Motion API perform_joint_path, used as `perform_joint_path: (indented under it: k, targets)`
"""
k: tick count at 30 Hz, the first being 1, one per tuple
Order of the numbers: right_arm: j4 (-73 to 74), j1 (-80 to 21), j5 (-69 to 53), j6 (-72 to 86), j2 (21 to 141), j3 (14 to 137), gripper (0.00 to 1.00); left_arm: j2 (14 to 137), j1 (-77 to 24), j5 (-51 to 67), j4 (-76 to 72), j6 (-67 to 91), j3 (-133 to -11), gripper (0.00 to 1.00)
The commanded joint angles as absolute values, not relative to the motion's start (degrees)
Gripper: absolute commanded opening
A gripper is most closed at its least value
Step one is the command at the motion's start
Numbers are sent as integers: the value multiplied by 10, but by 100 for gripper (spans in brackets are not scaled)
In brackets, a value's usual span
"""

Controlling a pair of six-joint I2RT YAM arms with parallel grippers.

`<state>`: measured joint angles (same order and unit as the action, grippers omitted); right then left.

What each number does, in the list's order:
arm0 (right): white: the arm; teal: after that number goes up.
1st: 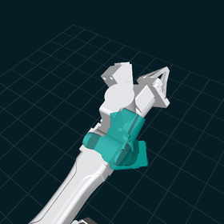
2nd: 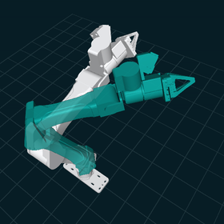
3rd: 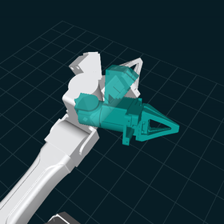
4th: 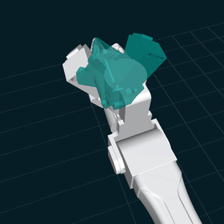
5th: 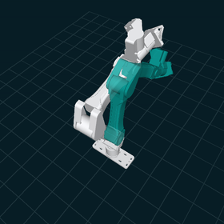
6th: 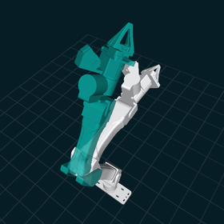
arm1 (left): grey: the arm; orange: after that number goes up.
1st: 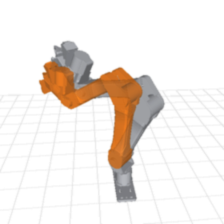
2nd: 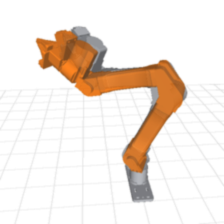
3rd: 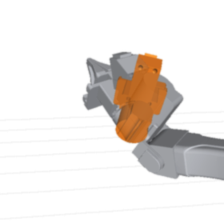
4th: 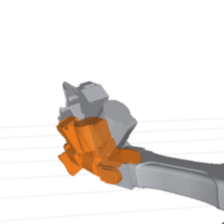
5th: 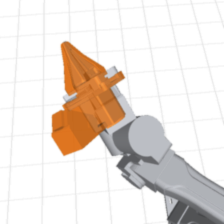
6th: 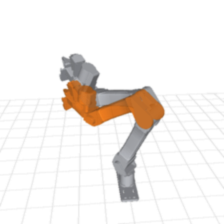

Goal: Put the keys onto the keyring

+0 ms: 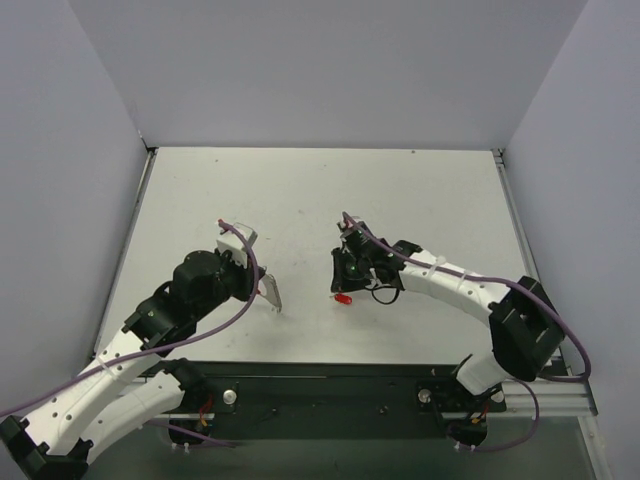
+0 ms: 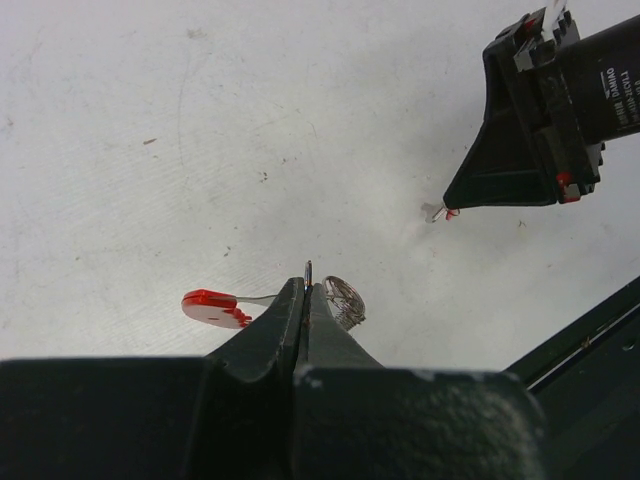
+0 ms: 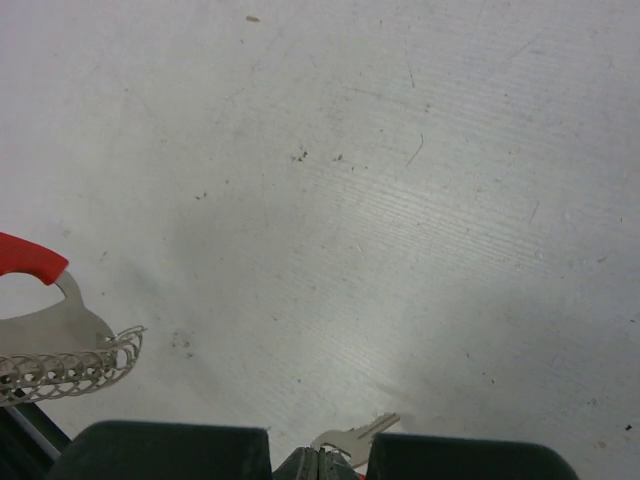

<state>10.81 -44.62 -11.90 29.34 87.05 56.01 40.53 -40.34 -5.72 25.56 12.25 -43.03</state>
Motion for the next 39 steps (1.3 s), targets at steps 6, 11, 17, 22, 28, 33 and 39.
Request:
perform_joint_path:
  k: [6,11,17,22,28,33,39]
  targets:
    - [76,-432,-154,285,888,526,0,405,-400,-46,228,118,-458,0]
    - [62,-432,-157,282,917,507,0,405,-400,-44,229,119,-457,0]
    - [45,-437,-131,267,899,500,32,405,-400,-46,229,118,-457,0]
    - [26,-440,-134,246,903,509,46,405,-400,-46,233,116,-458,0]
    - [13,-436,-138,134,890,507,64,400,-401,-48,236,115,-457,0]
    - [-60,-411,-203,73,866,471,73,401,-400,-44,232,115,-457,0]
    - [-163,-371,-329,51,890,441,54,405,-400,-40,231,115,-457,0]
